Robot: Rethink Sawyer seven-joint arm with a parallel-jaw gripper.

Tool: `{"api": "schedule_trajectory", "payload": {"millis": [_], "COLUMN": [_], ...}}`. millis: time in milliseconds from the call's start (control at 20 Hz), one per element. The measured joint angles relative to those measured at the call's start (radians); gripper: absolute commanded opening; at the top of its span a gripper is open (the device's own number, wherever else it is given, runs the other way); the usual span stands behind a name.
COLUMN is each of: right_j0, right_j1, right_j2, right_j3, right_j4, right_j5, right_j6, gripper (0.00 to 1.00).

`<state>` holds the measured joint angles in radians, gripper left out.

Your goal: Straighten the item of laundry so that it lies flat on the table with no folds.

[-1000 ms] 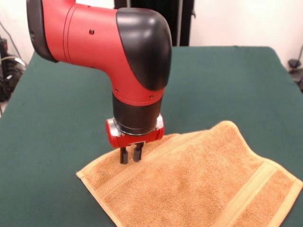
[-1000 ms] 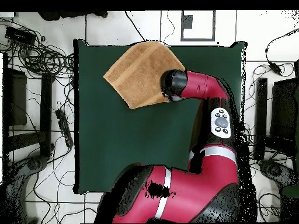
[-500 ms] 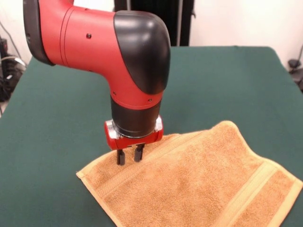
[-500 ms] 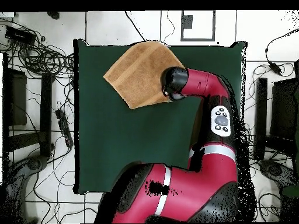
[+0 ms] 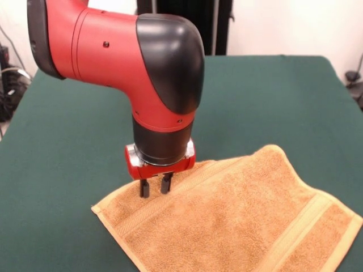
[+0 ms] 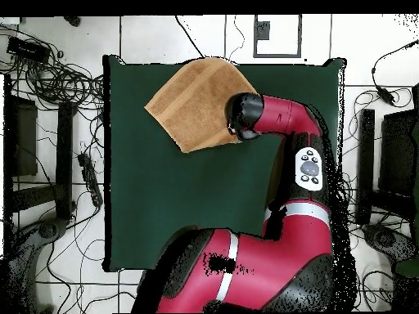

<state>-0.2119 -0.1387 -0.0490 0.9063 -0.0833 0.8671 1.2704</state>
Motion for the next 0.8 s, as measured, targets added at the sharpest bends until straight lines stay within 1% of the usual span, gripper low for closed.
{"api": "schedule_trajectory", "payload": {"millis": [300, 500, 800], "right_j0": [0.02, 0.032, 0.031], "right_j1": [-0.001, -0.005, -0.006], "right_j2": [-0.02, -0.027, -0.027], "right_j3": [0.0, 0.001, 0.001], "right_j4": [-0.021, -0.052, -0.058], "right_j5": [-0.019, -0.035, -0.04], "right_j6": [0.0, 0.0, 0.0], "gripper": [1.0, 1.0, 1.0]}}
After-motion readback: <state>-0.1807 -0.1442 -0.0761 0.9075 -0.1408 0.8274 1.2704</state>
